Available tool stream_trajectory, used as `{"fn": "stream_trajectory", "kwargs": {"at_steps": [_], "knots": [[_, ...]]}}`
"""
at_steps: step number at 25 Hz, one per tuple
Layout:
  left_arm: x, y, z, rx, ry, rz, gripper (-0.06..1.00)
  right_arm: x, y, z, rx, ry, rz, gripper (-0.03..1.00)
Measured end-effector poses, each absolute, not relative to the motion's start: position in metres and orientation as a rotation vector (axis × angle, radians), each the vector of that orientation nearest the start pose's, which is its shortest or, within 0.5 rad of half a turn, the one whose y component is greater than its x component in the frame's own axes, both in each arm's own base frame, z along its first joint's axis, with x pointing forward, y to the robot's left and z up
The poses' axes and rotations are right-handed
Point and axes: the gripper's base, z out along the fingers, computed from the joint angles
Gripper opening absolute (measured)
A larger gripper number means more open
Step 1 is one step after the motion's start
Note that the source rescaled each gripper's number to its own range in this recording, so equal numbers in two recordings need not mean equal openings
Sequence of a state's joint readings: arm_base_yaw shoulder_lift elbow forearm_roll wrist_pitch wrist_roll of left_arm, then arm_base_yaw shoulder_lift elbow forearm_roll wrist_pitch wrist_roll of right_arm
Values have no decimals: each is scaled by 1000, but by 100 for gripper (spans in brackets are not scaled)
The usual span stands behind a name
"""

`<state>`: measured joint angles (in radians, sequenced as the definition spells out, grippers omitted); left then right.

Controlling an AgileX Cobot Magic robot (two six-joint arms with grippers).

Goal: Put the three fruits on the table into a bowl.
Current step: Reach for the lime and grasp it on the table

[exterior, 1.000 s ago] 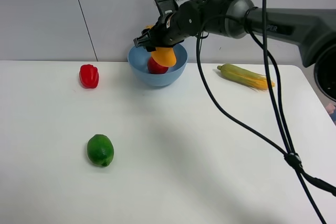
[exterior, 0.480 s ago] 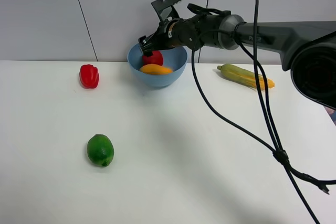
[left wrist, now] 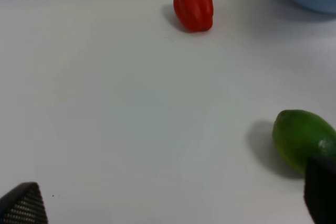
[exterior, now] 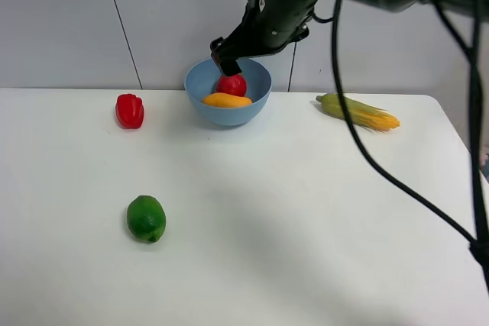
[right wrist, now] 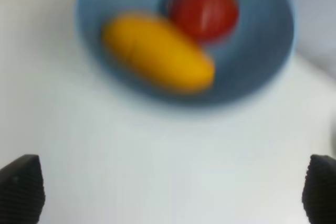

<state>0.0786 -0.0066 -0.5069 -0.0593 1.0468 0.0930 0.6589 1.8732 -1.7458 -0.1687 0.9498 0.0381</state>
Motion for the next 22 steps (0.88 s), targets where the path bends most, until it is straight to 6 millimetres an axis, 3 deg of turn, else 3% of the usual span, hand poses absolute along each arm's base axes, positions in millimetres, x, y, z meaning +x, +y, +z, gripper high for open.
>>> {"fn": "stream_trajectory", "kwargs": {"at_steps": [3,8,12,15,16,19,22], "knots": [[-6,-5,280,17,2016,38,100,316,232,338,-857,2528,45,100],[-6,-5,280,17,2016,38,100,294,201,370,-776,2547,105,100],[-6,-5,280,17,2016,38,100,278,152,375,-614,2610,164,100],[-6,-5,280,17,2016,37,100,258,101,371,-440,2661,140,100],[-6,-5,280,17,2016,37,100,258,101,371,-440,2661,140,100],[-6,-5,280,17,2016,37,100,227,56,369,-252,2673,123,100],[-6,-5,280,17,2016,37,100,180,22,375,-83,2610,100,100]]}}
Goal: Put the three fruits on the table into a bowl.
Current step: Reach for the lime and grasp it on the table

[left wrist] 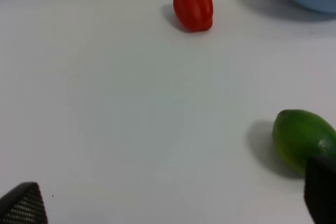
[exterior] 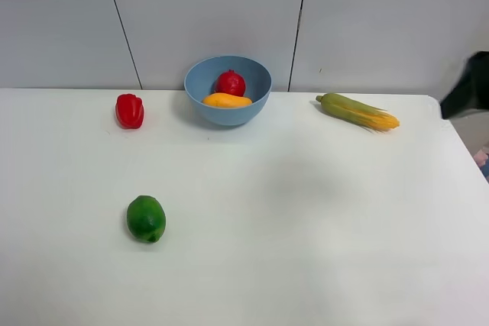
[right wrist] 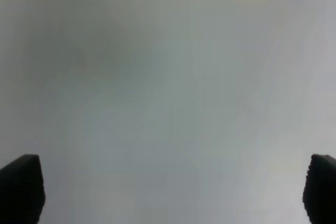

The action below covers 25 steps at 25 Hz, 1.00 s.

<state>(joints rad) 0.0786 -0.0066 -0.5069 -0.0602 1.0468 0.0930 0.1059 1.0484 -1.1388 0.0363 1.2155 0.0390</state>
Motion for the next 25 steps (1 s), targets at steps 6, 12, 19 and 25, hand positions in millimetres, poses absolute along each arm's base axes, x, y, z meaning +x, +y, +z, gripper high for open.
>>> {"fn": "stream_trajectory", "kwargs": {"at_steps": [6,12,19,25], "knots": [[-6,-5,280,17,2016,37,100,68,4,354,-5,2367,58,100],[-6,-5,280,17,2016,37,100,14,2,320,-15,2094,20,100],[-6,-5,280,17,2016,37,100,-11,0,290,-14,1993,4,100],[-6,-5,280,17,2016,37,100,-6,0,279,-5,2039,3,100]]}}
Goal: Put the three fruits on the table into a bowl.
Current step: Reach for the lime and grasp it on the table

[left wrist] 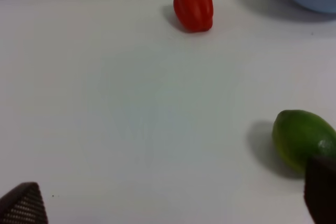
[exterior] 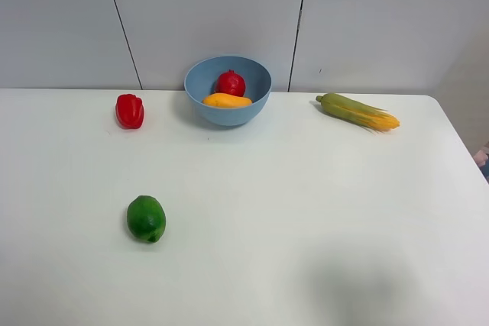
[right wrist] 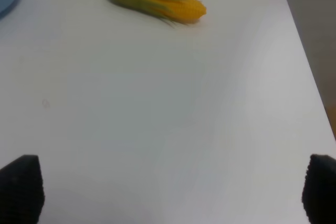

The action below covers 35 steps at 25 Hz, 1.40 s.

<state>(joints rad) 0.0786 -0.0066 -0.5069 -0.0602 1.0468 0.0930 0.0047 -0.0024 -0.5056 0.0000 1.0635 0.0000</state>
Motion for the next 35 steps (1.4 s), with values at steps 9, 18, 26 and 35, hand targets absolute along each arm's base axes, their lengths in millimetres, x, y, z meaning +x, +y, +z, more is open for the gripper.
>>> {"fn": "stream_trajectory", "kwargs": {"at_steps": [9,18,26,35], "knots": [[-6,-5,280,17,2016,37,100,-6,-1,278,11,2040,-10,100],[-6,-5,280,17,2016,37,100,-6,-2,278,11,2040,-11,100],[-6,-5,280,17,2016,37,100,-6,-2,278,12,2040,-10,100],[-6,-3,280,-14,2017,51,100,-6,-2,278,12,2040,-10,100]]}}
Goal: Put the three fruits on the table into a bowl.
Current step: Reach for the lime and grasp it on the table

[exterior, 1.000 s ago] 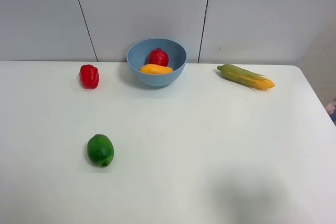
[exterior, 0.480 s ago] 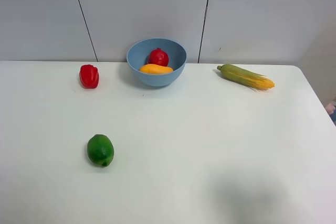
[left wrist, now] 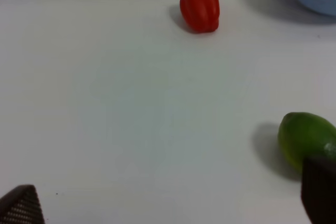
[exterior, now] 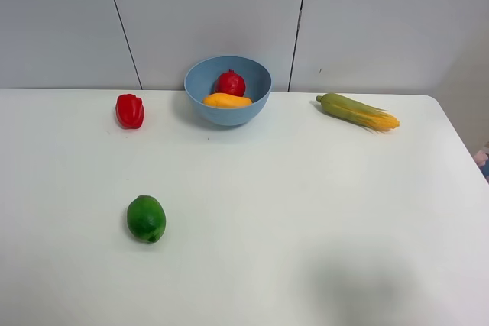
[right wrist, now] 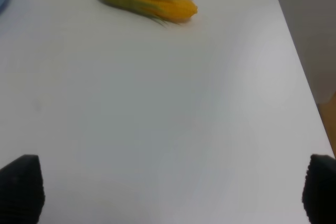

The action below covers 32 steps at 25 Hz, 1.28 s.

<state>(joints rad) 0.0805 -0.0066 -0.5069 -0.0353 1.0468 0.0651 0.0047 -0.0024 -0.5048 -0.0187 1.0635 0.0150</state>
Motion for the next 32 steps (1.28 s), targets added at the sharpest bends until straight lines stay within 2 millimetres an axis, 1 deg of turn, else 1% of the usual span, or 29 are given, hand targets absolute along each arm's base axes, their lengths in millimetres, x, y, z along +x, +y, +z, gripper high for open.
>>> {"fn": "stream_trajectory", "kwargs": {"at_steps": [19,22,24,27,28,30,32], "knots": [[-6,-3,280,-22,2017,46,100,-6,-2,278,14,2040,-8,100],[-5,-4,280,-81,2023,-7,100,-6,-2,278,14,2040,-8,100],[2,-5,281,-215,2061,-98,100,-6,-2,278,14,2040,-8,100],[19,-5,294,-373,2125,-187,100,-6,-2,278,14,2040,-8,100],[25,-5,298,-393,2148,-197,100,-6,-2,278,14,2040,-8,100],[44,-3,305,-404,2229,-198,100,-6,-2,278,14,2040,-8,100],[59,-2,306,-387,2339,-180,100,-6,-2,278,14,2040,-8,100]]}}
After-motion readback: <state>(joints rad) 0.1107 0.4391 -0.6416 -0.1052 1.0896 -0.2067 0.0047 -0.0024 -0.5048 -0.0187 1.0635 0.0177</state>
